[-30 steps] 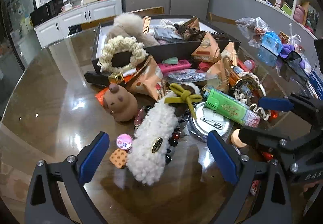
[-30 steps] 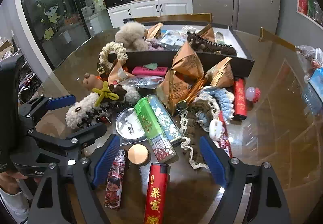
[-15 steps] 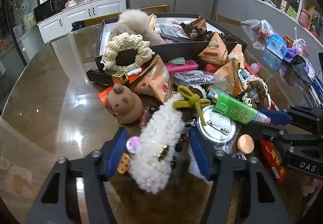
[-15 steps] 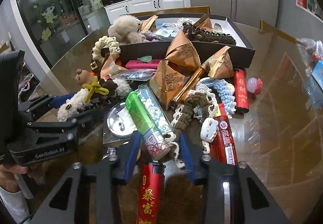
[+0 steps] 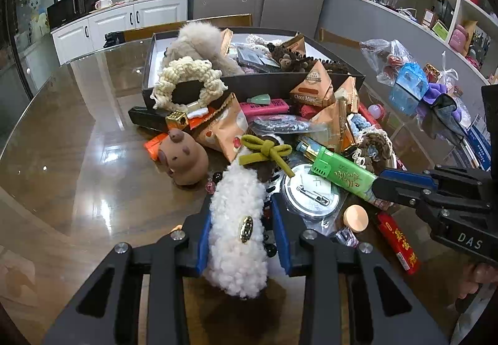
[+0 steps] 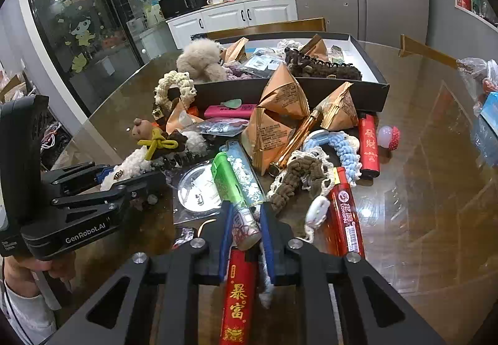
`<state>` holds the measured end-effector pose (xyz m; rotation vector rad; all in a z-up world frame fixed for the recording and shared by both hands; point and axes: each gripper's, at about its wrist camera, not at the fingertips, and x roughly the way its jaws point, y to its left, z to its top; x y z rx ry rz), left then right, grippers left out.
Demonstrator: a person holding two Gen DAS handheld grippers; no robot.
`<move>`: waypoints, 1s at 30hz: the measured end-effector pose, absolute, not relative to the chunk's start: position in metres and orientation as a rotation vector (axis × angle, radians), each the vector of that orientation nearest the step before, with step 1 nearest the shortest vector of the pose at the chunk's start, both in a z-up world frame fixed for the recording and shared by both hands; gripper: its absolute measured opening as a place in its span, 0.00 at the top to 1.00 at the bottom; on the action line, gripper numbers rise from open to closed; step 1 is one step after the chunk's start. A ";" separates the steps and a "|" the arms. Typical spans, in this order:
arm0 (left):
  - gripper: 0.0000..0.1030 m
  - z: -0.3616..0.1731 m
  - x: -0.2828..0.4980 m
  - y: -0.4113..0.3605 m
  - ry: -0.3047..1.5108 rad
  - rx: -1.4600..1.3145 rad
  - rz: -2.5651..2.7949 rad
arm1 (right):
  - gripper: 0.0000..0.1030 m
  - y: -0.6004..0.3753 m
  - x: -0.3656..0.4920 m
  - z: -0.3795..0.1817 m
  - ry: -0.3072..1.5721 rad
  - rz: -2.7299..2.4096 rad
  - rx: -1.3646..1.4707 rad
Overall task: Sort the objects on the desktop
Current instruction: 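Grasp the white fluffy keychain with the left gripper while the right grasps a green lighter, then lift the white fluffy keychain and green lighter up from the heap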
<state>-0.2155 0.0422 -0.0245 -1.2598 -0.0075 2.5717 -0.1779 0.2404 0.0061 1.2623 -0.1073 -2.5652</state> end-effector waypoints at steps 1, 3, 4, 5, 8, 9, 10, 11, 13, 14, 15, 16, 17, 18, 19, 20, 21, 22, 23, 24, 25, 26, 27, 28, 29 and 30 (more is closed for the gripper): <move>0.66 -0.024 -0.215 0.042 -0.013 -1.254 2.572 | 0.83 0.240 -0.178 0.006 -0.108 -2.562 1.262; 0.67 -0.023 -0.214 0.042 -0.003 -1.253 2.573 | 0.83 0.241 -0.178 0.006 -0.109 -2.555 1.264; 0.67 -0.024 -0.213 0.043 0.001 -1.253 2.575 | 0.83 0.240 -0.178 0.005 -0.109 -2.540 1.268; 0.67 -0.025 -0.212 0.043 0.001 -1.253 2.575 | 0.83 0.240 -0.178 0.004 -0.114 -2.526 1.273; 0.67 -0.027 -0.212 0.043 0.001 -1.258 2.568 | 0.81 0.238 -0.178 0.003 -0.109 -2.519 1.267; 0.67 -0.028 -0.212 0.042 -0.001 -1.259 2.566 | 0.75 0.236 -0.178 0.002 -0.089 -2.514 1.276; 0.67 -0.028 -0.212 0.042 -0.002 -1.257 2.565 | 0.71 0.234 -0.179 0.000 -0.067 -2.512 1.286; 0.67 -0.028 -0.212 0.042 -0.004 -1.257 2.564 | 0.67 0.232 -0.178 -0.001 -0.060 -2.507 1.285; 0.67 -0.028 -0.212 0.042 -0.009 -1.256 2.562 | 0.67 0.229 -0.178 -0.002 -0.061 -2.490 1.274; 0.67 -0.028 -0.212 0.042 -0.011 -1.255 2.561 | 0.67 0.228 -0.178 -0.002 -0.050 -2.490 1.274; 0.67 -0.028 -0.212 0.041 -0.015 -1.255 2.560 | 0.73 0.227 -0.179 -0.003 -0.038 -2.490 1.280; 0.67 -0.028 -0.212 0.040 -0.022 -1.255 2.558 | 0.74 0.226 -0.180 -0.005 -0.033 -2.486 1.288; 0.67 -0.028 -0.212 0.040 -0.025 -1.255 2.557 | 0.75 0.226 -0.180 -0.006 -0.035 -2.479 1.291; 0.67 -0.028 -0.212 0.040 -0.024 -1.255 2.557 | 0.75 0.224 -0.180 -0.007 -0.028 -2.476 1.299; 0.67 -0.028 -0.212 0.040 -0.024 -1.255 2.558 | 0.75 0.224 -0.179 -0.007 -0.023 -2.486 1.295; 0.67 -0.028 -0.212 0.039 -0.026 -1.253 2.559 | 0.75 0.224 -0.179 -0.007 -0.026 -2.489 1.297; 0.67 -0.027 -0.212 0.039 -0.027 -1.250 2.559 | 0.75 0.225 -0.178 -0.006 -0.028 -2.491 1.292; 0.67 -0.027 -0.211 0.039 -0.031 -1.248 2.559 | 0.75 0.225 -0.178 -0.005 -0.032 -2.496 1.284; 0.67 -0.026 -0.211 0.038 -0.038 -1.246 2.560 | 0.75 0.226 -0.177 -0.002 -0.044 -2.500 1.270; 0.67 -0.025 -0.211 0.037 -0.045 -1.241 2.560 | 0.75 0.227 -0.177 0.000 -0.053 -2.501 1.262; 0.67 -0.024 -0.210 0.037 -0.046 -1.239 2.562 | 0.75 0.228 -0.177 0.001 -0.062 -2.504 1.256; 0.67 -0.023 -0.210 0.037 -0.047 -1.235 2.564 | 0.76 0.229 -0.177 0.003 -0.077 -2.505 1.249; 0.67 -0.021 -0.209 0.037 -0.048 -1.229 2.566 | 0.76 0.230 -0.177 0.004 -0.081 -2.504 1.247; 0.67 -0.020 -0.208 0.037 -0.049 -1.224 2.567 | 0.76 0.230 -0.176 0.004 -0.085 -2.505 1.245; 0.67 -0.018 -0.208 0.037 -0.049 -1.219 2.568 | 0.76 0.230 -0.176 0.005 -0.093 -2.505 1.244; 0.67 -0.017 -0.207 0.037 -0.049 -1.215 2.569 | 0.76 0.231 -0.176 0.006 -0.102 -2.502 1.241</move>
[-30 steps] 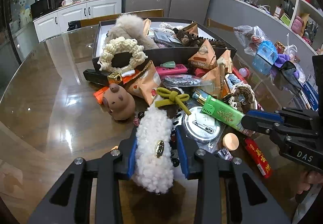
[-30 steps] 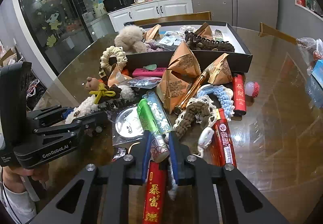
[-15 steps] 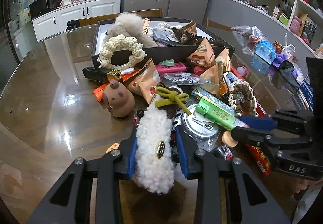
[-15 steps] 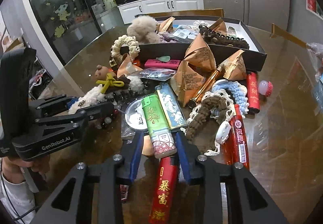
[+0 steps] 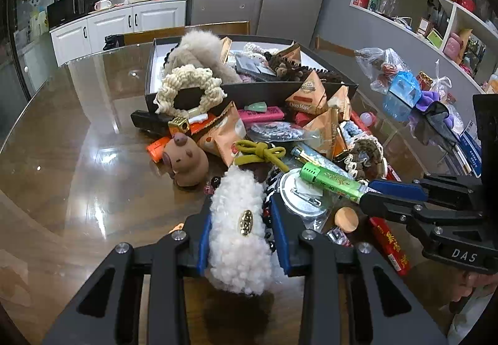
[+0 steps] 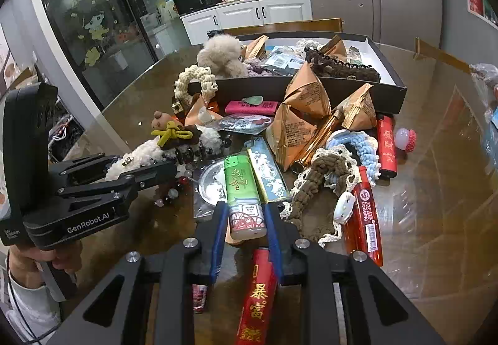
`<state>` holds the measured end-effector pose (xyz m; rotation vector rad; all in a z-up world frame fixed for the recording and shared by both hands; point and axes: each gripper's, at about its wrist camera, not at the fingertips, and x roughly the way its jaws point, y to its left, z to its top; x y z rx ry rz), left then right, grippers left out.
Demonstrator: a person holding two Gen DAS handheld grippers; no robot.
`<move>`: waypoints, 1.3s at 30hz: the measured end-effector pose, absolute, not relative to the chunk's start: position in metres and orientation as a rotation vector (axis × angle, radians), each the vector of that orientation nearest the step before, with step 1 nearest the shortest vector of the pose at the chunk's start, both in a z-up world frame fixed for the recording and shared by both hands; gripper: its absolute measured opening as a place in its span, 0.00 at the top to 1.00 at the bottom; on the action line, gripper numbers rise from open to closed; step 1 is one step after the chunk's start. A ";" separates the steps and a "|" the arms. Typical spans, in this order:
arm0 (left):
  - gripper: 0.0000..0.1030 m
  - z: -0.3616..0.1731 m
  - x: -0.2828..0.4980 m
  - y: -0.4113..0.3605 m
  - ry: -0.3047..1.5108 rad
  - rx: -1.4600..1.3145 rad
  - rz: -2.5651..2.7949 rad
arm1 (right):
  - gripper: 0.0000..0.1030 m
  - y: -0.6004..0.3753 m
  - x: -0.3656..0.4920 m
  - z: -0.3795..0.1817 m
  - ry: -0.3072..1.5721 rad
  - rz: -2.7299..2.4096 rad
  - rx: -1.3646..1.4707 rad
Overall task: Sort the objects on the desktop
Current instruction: 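Lift the white fluffy keychain and green lighter up from the heap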
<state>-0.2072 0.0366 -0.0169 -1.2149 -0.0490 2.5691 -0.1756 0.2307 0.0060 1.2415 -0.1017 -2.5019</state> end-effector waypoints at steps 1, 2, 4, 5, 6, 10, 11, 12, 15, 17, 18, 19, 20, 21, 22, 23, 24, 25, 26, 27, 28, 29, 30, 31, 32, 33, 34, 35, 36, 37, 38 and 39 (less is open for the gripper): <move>0.67 -0.017 -0.207 0.037 -0.048 -1.213 2.570 | 0.76 0.231 -0.175 0.007 -0.109 -2.502 1.236; 0.67 -0.016 -0.206 0.037 -0.050 -1.212 2.571 | 0.76 0.231 -0.175 0.008 -0.112 -2.501 1.236; 0.67 -0.015 -0.204 0.037 -0.055 -1.209 2.567 | 0.77 0.231 -0.173 0.010 -0.107 -2.505 1.235; 0.67 -0.015 -0.204 0.038 -0.055 -1.209 2.567 | 0.77 0.231 -0.173 0.011 -0.107 -2.504 1.235; 0.67 -0.014 -0.203 0.038 -0.055 -1.210 2.570 | 0.77 0.231 -0.172 0.011 -0.108 -2.502 1.235; 0.67 -0.012 -0.202 0.037 -0.065 -1.205 2.572 | 0.77 0.234 -0.168 0.016 -0.128 -2.511 1.220; 0.67 -0.011 -0.201 0.038 -0.067 -1.203 2.571 | 0.77 0.236 -0.168 0.018 -0.139 -2.515 1.214; 0.67 -0.010 -0.201 0.038 -0.068 -1.201 2.571 | 0.77 0.236 -0.167 0.021 -0.138 -2.513 1.211; 0.67 -0.005 -0.200 0.037 -0.074 -1.191 2.573 | 0.77 0.238 -0.166 0.028 -0.146 -2.520 1.193; 0.67 -0.002 -0.200 0.037 -0.070 -1.188 2.580 | 0.78 0.238 -0.166 0.033 -0.141 -2.527 1.181; 0.67 -0.001 -0.200 0.036 -0.069 -1.185 2.582 | 0.78 0.238 -0.166 0.036 -0.138 -2.531 1.175; 0.67 0.001 -0.200 0.036 -0.071 -1.180 2.584 | 0.78 0.238 -0.166 0.039 -0.136 -2.536 1.167; 0.67 0.003 -0.199 0.036 -0.073 -1.176 2.585 | 0.78 0.238 -0.166 0.042 -0.135 -2.539 1.159; 0.67 0.005 -0.199 0.036 -0.072 -1.172 2.586 | 0.79 0.237 -0.166 0.046 -0.126 -2.539 1.152; 0.68 0.006 -0.199 0.036 -0.071 -1.171 2.587 | 0.79 0.237 -0.166 0.049 -0.124 -2.545 1.144; 0.68 0.008 -0.200 0.036 -0.069 -1.169 2.589 | 0.80 0.236 -0.166 0.051 -0.119 -2.546 1.141; 0.68 0.009 -0.200 0.035 -0.070 -1.167 2.591 | 0.80 0.235 -0.167 0.053 -0.110 -2.545 1.136; 0.68 0.010 -0.199 0.036 -0.069 -1.165 2.591 | 0.80 0.234 -0.168 0.056 -0.112 -2.548 1.130; 0.68 0.011 -0.199 0.036 -0.069 -1.161 2.593 | 0.80 0.234 -0.168 0.058 -0.108 -2.547 1.127; 0.68 0.012 -0.199 0.036 -0.070 -1.157 2.593 | 0.80 0.232 -0.168 0.061 -0.096 -2.544 1.125; 0.68 0.013 -0.198 0.036 -0.069 -1.153 2.592 | 0.80 0.232 -0.169 0.063 -0.094 -2.548 1.120; 0.68 0.014 -0.198 0.037 -0.068 -1.152 2.592 | 0.80 0.232 -0.169 0.064 -0.090 -2.547 1.119; 0.68 0.016 -0.198 0.037 -0.068 -1.149 2.592 | 0.80 0.230 -0.169 0.065 -0.080 -2.544 1.116; 0.68 0.017 -0.198 0.037 -0.064 -1.147 2.592 | 0.80 0.230 -0.169 0.067 -0.086 -2.549 1.110; 0.68 0.019 -0.199 0.038 -0.060 -1.145 2.594 | 0.80 0.230 -0.169 0.069 -0.090 -2.547 1.108; 0.68 0.021 -0.200 0.038 -0.060 -1.141 2.596 | 0.80 0.229 -0.169 0.071 -0.084 -2.544 1.104; 0.68 0.022 -0.201 0.038 -0.060 -1.140 2.597 | 0.80 0.229 -0.169 0.073 -0.088 -2.549 1.096; 0.68 0.025 -0.202 0.038 -0.061 -1.137 2.598 | 0.80 0.229 -0.170 0.075 -0.089 -2.552 1.093; 0.68 0.027 -0.203 0.038 -0.063 -1.132 2.598 | 0.80 0.229 -0.172 0.078 -0.081 -2.550 1.091; 0.68 0.030 -0.206 0.039 -0.069 -1.127 2.594 | 0.80 0.228 -0.174 0.082 -0.078 -2.552 1.085; 0.68 0.032 -0.208 0.039 -0.084 -1.125 2.587 | 0.80 0.228 -0.176 0.085 -0.075 -2.554 1.083; 0.68 0.034 -0.209 0.039 -0.087 -1.123 2.587 | 0.80 0.227 -0.179 0.088 -0.065 -2.554 1.079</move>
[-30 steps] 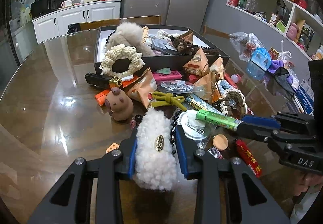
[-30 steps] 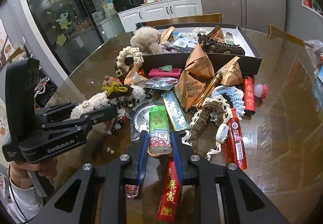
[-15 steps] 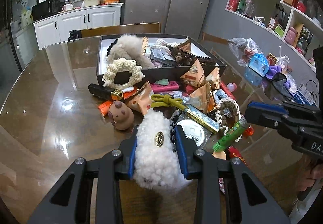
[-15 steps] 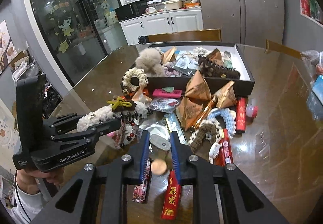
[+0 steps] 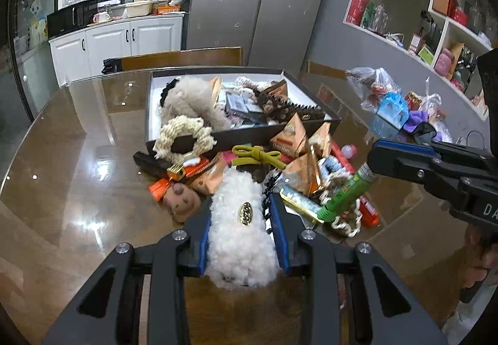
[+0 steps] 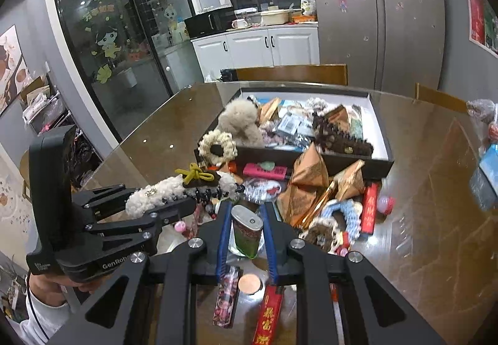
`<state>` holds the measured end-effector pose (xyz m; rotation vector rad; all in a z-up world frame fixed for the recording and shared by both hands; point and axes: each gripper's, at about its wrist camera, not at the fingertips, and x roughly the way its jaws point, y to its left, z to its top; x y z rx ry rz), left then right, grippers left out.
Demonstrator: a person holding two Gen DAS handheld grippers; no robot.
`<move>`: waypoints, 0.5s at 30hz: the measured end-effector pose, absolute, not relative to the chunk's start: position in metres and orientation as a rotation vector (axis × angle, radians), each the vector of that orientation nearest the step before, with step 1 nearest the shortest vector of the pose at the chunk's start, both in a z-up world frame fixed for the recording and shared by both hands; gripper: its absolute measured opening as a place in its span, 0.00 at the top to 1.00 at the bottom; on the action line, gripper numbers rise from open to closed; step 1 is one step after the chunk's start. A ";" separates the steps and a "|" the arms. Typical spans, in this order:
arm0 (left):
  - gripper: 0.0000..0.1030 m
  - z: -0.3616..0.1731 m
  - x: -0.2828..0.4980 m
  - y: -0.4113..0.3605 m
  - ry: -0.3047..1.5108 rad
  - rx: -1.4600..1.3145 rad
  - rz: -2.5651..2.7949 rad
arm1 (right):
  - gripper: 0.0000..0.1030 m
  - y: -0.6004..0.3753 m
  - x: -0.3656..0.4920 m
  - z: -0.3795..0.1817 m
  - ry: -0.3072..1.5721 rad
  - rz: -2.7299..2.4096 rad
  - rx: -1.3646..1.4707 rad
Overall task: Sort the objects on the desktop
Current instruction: 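Lift the white fluffy keychain and green lighter up from the heap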
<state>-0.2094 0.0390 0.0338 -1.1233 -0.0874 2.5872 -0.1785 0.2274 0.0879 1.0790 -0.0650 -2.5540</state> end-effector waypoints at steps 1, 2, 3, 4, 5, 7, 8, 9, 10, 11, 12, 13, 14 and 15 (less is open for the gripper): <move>0.68 0.036 -0.211 0.040 -0.080 -1.119 2.594 | 0.80 0.227 -0.181 0.092 -0.057 -2.559 1.073; 0.68 0.038 -0.213 0.041 -0.074 -1.115 2.599 | 0.80 0.226 -0.182 0.095 -0.050 -2.562 1.070; 0.68 0.040 -0.215 0.042 -0.074 -1.114 2.600 | 0.80 0.225 -0.185 0.099 -0.044 -2.561 1.065; 0.68 0.042 -0.217 0.044 -0.073 -1.111 2.601 | 0.80 0.225 -0.187 0.103 -0.047 -2.559 1.056; 0.68 0.043 -0.218 0.044 -0.070 -1.107 2.604 | 0.80 0.224 -0.189 0.106 -0.046 -2.556 1.052; 0.68 0.047 -0.224 0.047 -0.070 -1.107 2.612 | 0.80 0.223 -0.193 0.111 -0.043 -2.563 1.046; 0.68 0.049 -0.226 0.047 -0.071 -1.107 2.616 | 0.80 0.222 -0.195 0.113 -0.042 -2.566 1.043; 0.68 0.051 -0.229 0.049 -0.069 -1.107 2.621 | 0.80 0.221 -0.197 0.115 -0.040 -2.564 1.041; 0.68 0.052 -0.232 0.050 -0.065 -1.107 2.626 | 0.80 0.220 -0.199 0.117 -0.041 -2.563 1.037; 0.67 0.054 -0.236 0.051 -0.058 -1.111 2.634 | 0.80 0.220 -0.203 0.119 -0.041 -2.562 1.034; 0.67 0.056 -0.239 0.051 -0.052 -1.112 2.640 | 0.80 0.219 -0.205 0.121 -0.040 -2.563 1.033; 0.67 0.058 -0.243 0.052 -0.049 -1.109 2.643 | 0.80 0.219 -0.208 0.123 -0.043 -2.565 1.028; 0.67 0.060 -0.247 0.052 -0.047 -1.110 2.646 | 0.80 0.219 -0.211 0.124 -0.042 -2.564 1.027; 0.67 0.063 -0.251 0.052 -0.040 -1.110 2.653 | 0.80 0.219 -0.214 0.126 -0.039 -2.565 1.024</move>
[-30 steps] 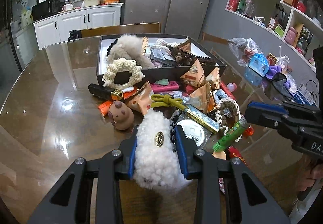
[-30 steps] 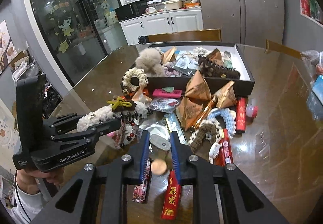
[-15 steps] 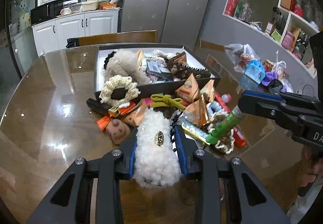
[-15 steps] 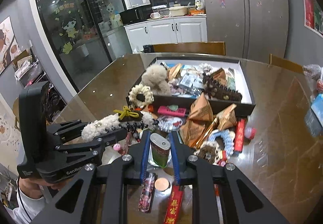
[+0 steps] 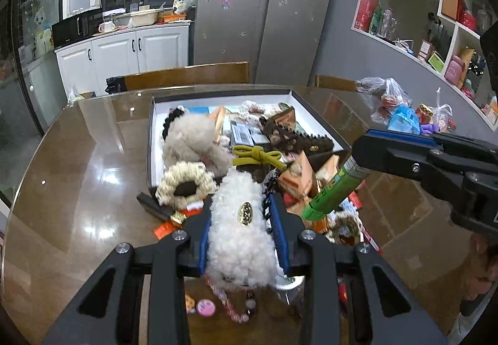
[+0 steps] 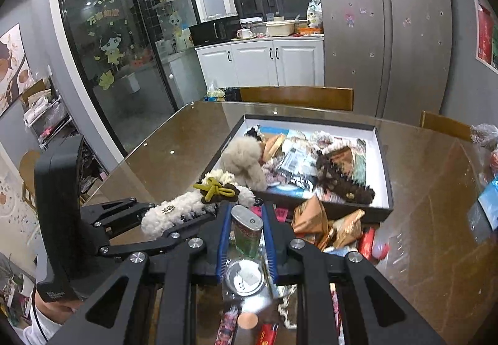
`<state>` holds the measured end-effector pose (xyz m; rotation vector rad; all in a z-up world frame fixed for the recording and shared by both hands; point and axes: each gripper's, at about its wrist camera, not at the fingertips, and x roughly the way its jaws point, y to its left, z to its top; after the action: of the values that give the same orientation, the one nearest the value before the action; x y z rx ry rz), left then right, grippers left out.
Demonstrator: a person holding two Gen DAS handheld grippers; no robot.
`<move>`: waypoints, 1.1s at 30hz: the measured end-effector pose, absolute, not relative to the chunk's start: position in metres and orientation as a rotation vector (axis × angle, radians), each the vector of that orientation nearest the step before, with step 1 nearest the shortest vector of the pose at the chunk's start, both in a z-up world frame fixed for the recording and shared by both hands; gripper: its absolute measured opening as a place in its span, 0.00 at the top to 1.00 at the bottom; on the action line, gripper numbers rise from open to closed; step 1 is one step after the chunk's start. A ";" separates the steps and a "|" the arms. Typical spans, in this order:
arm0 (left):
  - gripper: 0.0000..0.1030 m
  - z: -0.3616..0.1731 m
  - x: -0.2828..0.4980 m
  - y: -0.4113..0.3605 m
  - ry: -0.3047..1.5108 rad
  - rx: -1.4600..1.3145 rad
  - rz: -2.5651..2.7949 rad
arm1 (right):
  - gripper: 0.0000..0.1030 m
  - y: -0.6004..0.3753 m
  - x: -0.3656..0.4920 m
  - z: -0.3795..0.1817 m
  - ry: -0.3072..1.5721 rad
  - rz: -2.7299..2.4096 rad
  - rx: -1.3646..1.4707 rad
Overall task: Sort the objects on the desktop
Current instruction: 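Lift the white fluffy keychain and green lighter up from the heap, then carry the keychain and lighter over the open black box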
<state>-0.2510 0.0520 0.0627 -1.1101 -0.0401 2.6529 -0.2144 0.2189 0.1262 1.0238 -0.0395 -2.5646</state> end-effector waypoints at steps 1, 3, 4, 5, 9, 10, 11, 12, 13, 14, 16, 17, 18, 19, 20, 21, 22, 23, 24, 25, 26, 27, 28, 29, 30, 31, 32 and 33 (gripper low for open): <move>0.67 0.065 -0.254 0.052 -0.033 -1.106 2.659 | 0.80 0.219 -0.219 0.128 -0.036 -2.571 1.024; 0.67 0.070 -0.263 0.053 -0.019 -1.098 2.668 | 0.80 0.219 -0.227 0.131 -0.027 -2.577 1.023; 0.67 0.073 -0.268 0.053 -0.009 -1.093 2.673 | 0.80 0.220 -0.231 0.133 -0.026 -2.578 1.020; 0.67 0.075 -0.272 0.054 -0.003 -1.090 2.676 | 0.80 0.220 -0.236 0.135 -0.016 -2.582 1.018; 0.67 0.082 -0.296 0.057 0.019 -1.083 2.684 | 0.80 0.222 -0.254 0.142 0.008 -2.599 1.012; 0.67 0.083 -0.302 0.058 0.021 -1.079 2.683 | 0.80 0.222 -0.258 0.144 0.013 -2.603 1.010; 0.67 0.084 -0.308 0.059 0.021 -1.077 2.681 | 0.80 0.222 -0.262 0.144 0.023 -2.607 1.011; 0.67 0.085 -0.315 0.061 0.023 -1.075 2.680 | 0.80 0.222 -0.268 0.145 0.031 -2.609 1.012; 0.67 0.084 -0.322 0.062 0.026 -1.077 2.679 | 0.80 0.223 -0.273 0.145 0.034 -2.611 1.013; 0.67 0.084 -0.330 0.064 0.029 -1.078 2.676 | 0.80 0.223 -0.279 0.144 0.036 -2.612 1.016; 0.67 0.081 -0.344 0.066 0.036 -1.084 2.670 | 0.80 0.225 -0.289 0.142 0.036 -2.613 1.021; 0.67 0.078 -0.351 0.066 0.037 -1.087 2.667 | 0.80 0.226 -0.294 0.141 0.041 -2.612 1.027; 0.67 0.076 -0.357 0.067 0.039 -1.091 2.666 | 0.80 0.227 -0.301 0.138 0.046 -2.613 1.033; 0.67 0.073 -0.365 0.067 0.037 -1.095 2.665 | 0.80 0.228 -0.306 0.136 0.047 -2.612 1.038; 0.67 0.069 -0.373 0.068 0.032 -1.102 2.663 | 0.80 0.230 -0.314 0.133 0.048 -2.609 1.045; 0.67 0.066 -0.380 0.068 0.028 -1.111 2.658 | 0.80 0.231 -0.320 0.131 0.047 -2.609 1.049; 0.67 0.061 -0.390 0.067 0.023 -1.125 2.656 | 0.80 0.233 -0.326 0.129 0.046 -2.608 1.056; 0.67 0.056 -0.397 0.067 0.022 -1.135 2.660 | 0.80 0.236 -0.334 0.125 0.044 -2.606 1.064; 0.67 0.052 -0.404 0.067 0.018 -1.142 2.658 | 0.80 0.238 -0.340 0.122 0.042 -2.606 1.071; 0.67 0.049 -0.409 0.066 0.009 -1.146 2.653 | 0.80 0.239 -0.345 0.119 0.041 -2.604 1.079; 0.67 0.045 -0.415 0.065 -0.010 -1.152 2.648 | 0.80 0.240 -0.351 0.116 0.044 -2.602 1.086; 0.67 0.042 -0.420 0.066 -0.017 -1.158 2.646 | 0.80 0.241 -0.357 0.112 0.049 -2.602 1.096; 0.67 0.039 -0.426 0.067 -0.003 -1.170 2.644 | 0.80 0.241 -0.363 0.108 0.057 -2.599 1.111; 0.67 0.038 -0.429 0.068 0.015 -1.170 2.649 | 0.80 0.241 -0.367 0.106 0.063 -2.597 1.118; 0.67 0.037 -0.431 0.069 0.018 -1.167 2.651 | 0.80 0.242 -0.373 0.103 0.067 -2.596 1.124; 0.67 0.036 -0.433 0.069 0.017 -1.169 2.648 | 0.80 0.242 -0.377 0.101 0.069 -2.593 1.132; 0.67 0.035 -0.434 0.070 0.021 -1.172 2.645 | 0.80 0.242 -0.380 0.100 0.073 -2.592 1.135; 0.67 0.033 -0.434 0.071 0.027 -1.175 2.643 | 0.80 0.241 -0.382 0.098 0.079 -2.591 1.139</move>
<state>-0.4343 0.0705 0.0333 -1.1753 0.0267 2.6435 -0.3821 0.2407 0.0979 1.1391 0.0788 -2.5905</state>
